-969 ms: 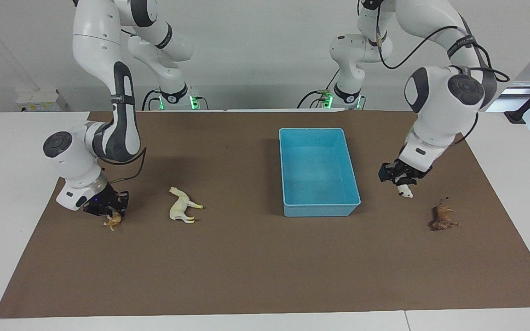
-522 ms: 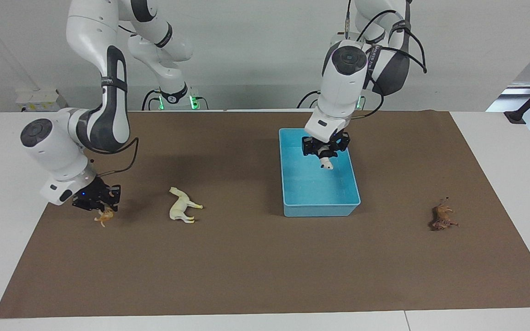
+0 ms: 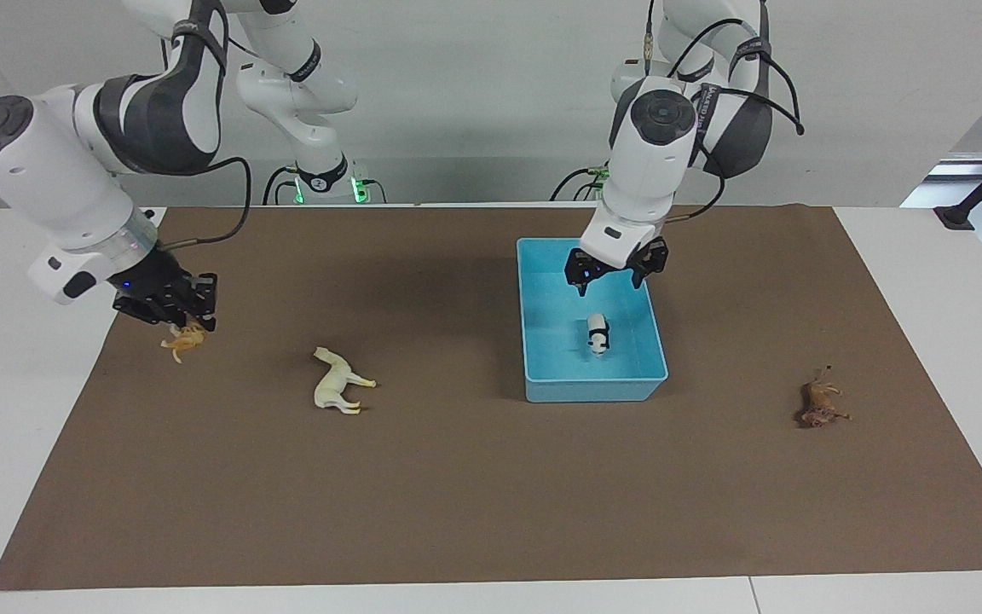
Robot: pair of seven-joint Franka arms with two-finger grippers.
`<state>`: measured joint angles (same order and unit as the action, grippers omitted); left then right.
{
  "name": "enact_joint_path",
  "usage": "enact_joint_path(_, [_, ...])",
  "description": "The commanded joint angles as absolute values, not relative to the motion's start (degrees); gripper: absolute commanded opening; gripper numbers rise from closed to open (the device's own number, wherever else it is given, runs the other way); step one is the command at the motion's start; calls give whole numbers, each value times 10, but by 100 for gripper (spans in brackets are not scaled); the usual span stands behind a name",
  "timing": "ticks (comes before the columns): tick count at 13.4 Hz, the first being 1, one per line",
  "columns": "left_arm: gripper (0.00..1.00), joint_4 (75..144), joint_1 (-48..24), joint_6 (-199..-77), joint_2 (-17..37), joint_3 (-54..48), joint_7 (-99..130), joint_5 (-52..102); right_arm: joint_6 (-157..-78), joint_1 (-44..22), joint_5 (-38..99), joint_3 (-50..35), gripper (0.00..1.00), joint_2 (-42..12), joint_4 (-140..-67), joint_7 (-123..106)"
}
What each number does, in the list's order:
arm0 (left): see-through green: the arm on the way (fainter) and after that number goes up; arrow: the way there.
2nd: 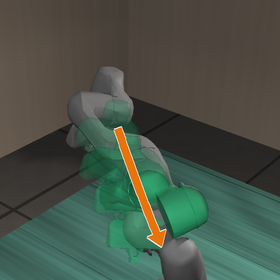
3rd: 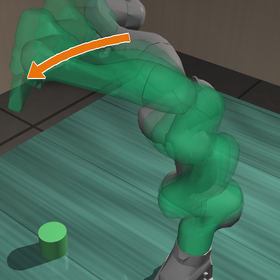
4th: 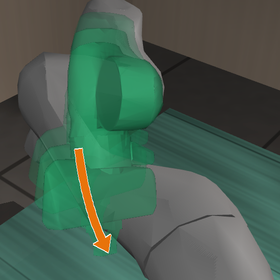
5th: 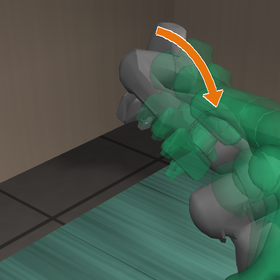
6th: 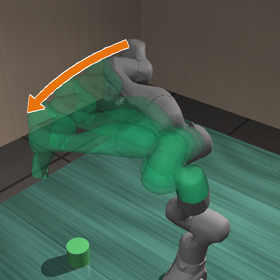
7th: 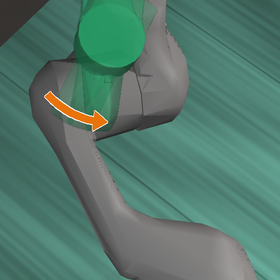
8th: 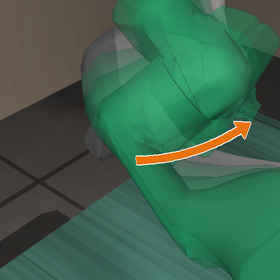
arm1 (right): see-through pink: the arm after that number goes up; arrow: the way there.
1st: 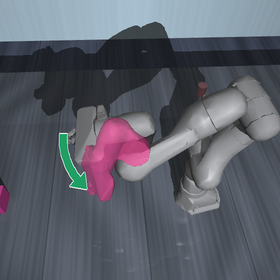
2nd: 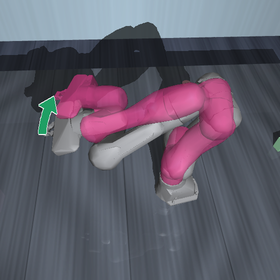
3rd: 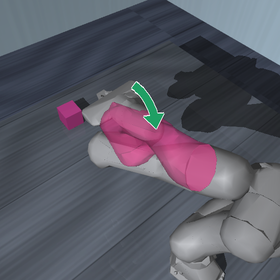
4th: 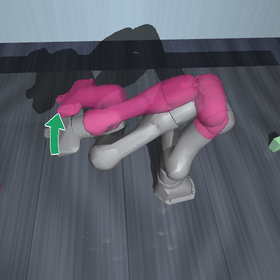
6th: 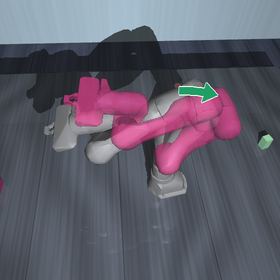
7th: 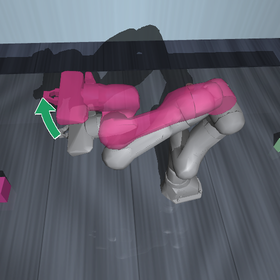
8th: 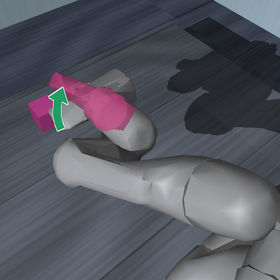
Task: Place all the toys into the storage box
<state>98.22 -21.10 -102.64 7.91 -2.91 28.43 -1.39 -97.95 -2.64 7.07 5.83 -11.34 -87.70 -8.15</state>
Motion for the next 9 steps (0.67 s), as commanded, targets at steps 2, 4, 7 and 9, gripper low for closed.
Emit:
enact_joint_path(2, [100, 1000, -37, -1079, 69, -32, 69, -18, -940, -140, 45, 56, 0, -102, -828, 113])
enact_joint_path(4, [100, 1027, 42, -1165, 80, -33, -20, -18, -944, -241, 32, 56, 0, -107, -806, 264])
enact_joint_path(7, [100, 1039, 105, -1239, 124, -31, 29, -12, -996, -412, 9, 56, 0, -127, -805, 440])
enact_joint_path(9, [100, 1064, 171, -1305, 126, -33, 62, -13, -1053, -491, -13, 56, 0, -180, -805, 502])
